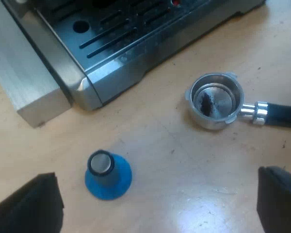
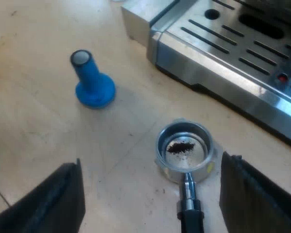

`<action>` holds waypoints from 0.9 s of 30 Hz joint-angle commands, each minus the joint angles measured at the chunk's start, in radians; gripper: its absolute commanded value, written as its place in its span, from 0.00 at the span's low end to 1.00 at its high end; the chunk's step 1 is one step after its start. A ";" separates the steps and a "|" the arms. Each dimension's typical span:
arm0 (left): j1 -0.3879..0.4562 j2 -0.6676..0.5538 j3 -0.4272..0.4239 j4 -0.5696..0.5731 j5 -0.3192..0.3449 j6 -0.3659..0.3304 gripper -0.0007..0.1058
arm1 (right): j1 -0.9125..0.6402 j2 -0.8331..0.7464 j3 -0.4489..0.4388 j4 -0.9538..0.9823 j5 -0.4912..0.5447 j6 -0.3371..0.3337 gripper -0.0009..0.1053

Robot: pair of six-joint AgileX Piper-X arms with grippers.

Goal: Grind coffee beans and then tamp

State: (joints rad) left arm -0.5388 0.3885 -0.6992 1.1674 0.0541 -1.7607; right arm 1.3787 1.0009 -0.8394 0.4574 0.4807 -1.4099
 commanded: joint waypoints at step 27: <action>0.030 0.295 -0.008 -0.052 -0.125 -0.100 0.78 | -0.001 0.202 -0.005 -0.223 -0.169 -0.233 0.73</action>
State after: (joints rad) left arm -0.5147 0.6744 -0.7020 1.1321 -0.0543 -1.8476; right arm 1.3787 1.2047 -0.8375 0.2424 0.3155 -1.6360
